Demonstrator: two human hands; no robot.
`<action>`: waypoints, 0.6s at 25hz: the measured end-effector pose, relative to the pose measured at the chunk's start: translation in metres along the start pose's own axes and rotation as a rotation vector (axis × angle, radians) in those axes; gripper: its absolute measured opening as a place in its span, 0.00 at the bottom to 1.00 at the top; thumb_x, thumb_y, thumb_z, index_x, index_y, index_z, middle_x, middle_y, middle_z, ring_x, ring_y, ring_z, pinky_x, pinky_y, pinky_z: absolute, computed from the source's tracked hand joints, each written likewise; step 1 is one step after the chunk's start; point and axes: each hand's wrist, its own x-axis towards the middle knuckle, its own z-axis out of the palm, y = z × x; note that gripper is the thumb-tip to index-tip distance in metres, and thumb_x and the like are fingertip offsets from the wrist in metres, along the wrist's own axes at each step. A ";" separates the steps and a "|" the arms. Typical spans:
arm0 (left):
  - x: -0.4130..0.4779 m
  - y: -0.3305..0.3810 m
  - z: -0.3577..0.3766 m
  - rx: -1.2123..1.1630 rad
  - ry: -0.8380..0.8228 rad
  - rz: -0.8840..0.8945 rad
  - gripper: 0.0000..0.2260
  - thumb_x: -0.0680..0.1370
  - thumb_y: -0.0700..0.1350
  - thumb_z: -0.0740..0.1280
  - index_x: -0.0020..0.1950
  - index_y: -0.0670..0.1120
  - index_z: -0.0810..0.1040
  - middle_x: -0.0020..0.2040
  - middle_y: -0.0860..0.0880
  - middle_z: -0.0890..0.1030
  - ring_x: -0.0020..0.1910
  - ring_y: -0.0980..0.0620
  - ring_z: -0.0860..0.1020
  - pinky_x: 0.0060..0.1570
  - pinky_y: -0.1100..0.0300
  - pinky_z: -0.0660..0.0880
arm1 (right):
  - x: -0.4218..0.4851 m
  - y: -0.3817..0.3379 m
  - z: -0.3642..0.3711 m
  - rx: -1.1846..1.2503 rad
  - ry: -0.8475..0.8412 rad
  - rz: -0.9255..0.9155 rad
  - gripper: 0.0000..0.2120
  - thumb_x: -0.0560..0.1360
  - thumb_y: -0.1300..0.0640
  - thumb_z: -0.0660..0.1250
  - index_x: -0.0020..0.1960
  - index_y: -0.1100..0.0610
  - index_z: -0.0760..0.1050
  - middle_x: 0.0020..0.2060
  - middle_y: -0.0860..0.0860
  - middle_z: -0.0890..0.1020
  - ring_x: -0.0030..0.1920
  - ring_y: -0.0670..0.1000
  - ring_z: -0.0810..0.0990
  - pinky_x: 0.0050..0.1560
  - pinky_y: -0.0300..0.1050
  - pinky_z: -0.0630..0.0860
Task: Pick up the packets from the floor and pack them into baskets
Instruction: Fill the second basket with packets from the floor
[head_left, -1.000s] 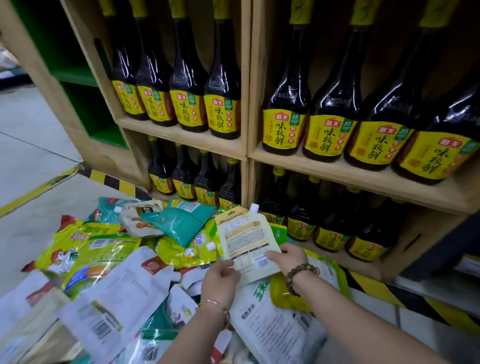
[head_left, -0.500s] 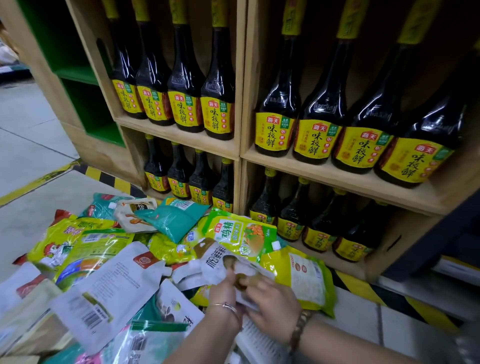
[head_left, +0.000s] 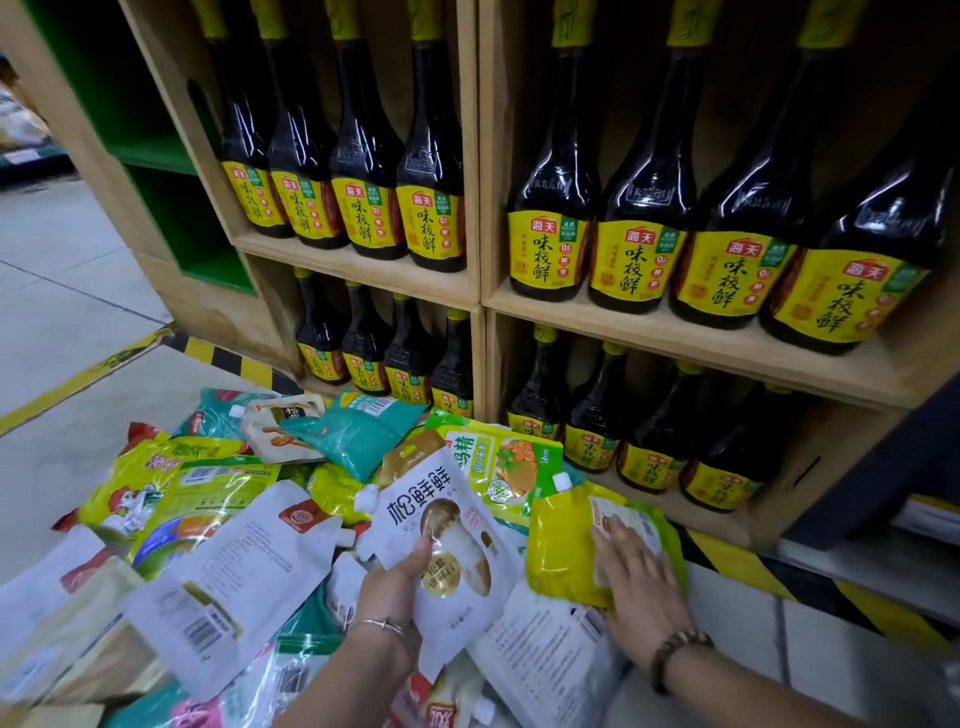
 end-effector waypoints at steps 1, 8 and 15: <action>0.002 0.001 -0.004 0.020 0.008 0.014 0.14 0.74 0.42 0.70 0.59 0.42 0.78 0.50 0.39 0.83 0.46 0.37 0.81 0.45 0.43 0.79 | 0.003 0.000 0.001 -0.026 0.022 -0.025 0.46 0.72 0.64 0.64 0.76 0.50 0.35 0.71 0.50 0.33 0.76 0.54 0.40 0.73 0.61 0.48; -0.006 0.006 -0.020 0.067 0.010 0.044 0.11 0.72 0.40 0.70 0.54 0.42 0.80 0.49 0.37 0.83 0.48 0.32 0.80 0.52 0.32 0.73 | 0.007 0.018 0.009 -0.282 -0.165 -0.129 0.51 0.76 0.59 0.59 0.58 0.41 0.11 0.63 0.51 0.16 0.66 0.53 0.22 0.69 0.68 0.37; 0.003 0.000 -0.018 0.099 0.056 0.017 0.09 0.72 0.41 0.71 0.50 0.42 0.81 0.47 0.35 0.82 0.47 0.30 0.80 0.49 0.29 0.72 | 0.016 0.012 0.012 -0.122 -0.062 -0.024 0.39 0.74 0.73 0.51 0.71 0.55 0.26 0.71 0.53 0.30 0.75 0.58 0.36 0.75 0.57 0.45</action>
